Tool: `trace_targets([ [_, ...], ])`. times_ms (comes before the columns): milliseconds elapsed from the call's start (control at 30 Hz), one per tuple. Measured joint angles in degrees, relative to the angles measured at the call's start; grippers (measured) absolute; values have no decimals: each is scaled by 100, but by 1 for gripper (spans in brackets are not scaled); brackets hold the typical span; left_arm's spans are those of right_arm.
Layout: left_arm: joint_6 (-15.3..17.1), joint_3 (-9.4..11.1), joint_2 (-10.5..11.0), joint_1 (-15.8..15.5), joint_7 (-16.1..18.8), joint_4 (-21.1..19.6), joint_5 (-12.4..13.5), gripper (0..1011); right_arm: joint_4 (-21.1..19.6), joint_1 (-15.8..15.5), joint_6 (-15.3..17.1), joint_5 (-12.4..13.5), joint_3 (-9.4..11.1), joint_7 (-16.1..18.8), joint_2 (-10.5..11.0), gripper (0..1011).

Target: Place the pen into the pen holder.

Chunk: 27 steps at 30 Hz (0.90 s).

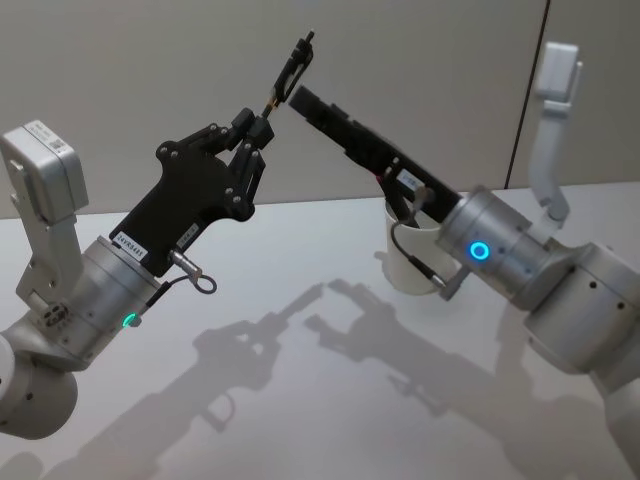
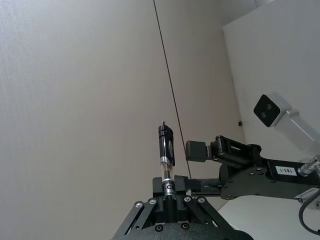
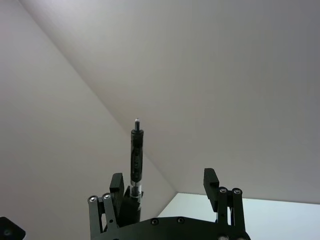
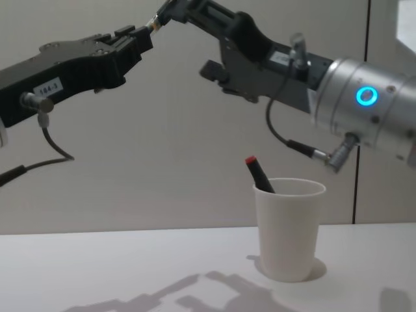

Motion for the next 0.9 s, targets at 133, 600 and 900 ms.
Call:
trace_targets([
  [133,0,0,0,0,0,0,0,129,16,64,156,93,-32,21,-48,1002],
  [600,0,0,0,0,0,0,0,129,97,287,379,337,-93,151,-172,1002],
  [900,0,0,0,0,0,0,0,129,151,387,371,419,-106,197,-195,1002],
])
